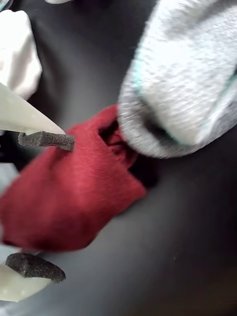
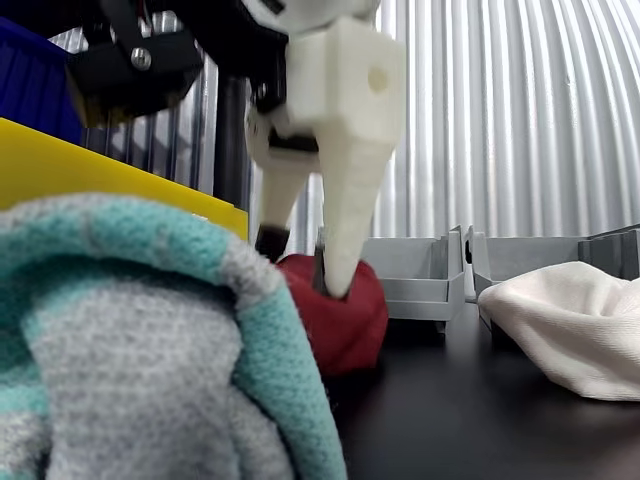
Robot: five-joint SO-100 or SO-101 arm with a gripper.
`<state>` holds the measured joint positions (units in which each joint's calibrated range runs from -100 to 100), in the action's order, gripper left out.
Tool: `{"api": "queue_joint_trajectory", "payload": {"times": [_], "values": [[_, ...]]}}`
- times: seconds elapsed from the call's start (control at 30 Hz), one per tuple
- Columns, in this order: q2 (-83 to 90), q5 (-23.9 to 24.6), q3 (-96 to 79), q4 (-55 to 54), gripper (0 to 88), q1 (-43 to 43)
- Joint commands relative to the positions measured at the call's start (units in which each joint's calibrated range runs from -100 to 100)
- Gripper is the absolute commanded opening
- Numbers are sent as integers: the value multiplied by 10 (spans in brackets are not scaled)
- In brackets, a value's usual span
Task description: Put the sock in the container
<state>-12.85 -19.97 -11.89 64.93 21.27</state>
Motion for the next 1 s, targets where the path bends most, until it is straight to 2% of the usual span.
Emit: {"api": "queue_joint_trajectory", "payload": {"times": [0.0,0.1,0.3,0.43,0.6,0.73,0.97], "values": [[4,-4,25,4,374,-3],[7,-4,25,4,344,-3],[7,-3,23,5,117,-4],[8,1,24,5,9,-5],[22,2,24,5,14,-5],[106,10,27,5,14,-19],[197,15,134,5,13,-73]]}}
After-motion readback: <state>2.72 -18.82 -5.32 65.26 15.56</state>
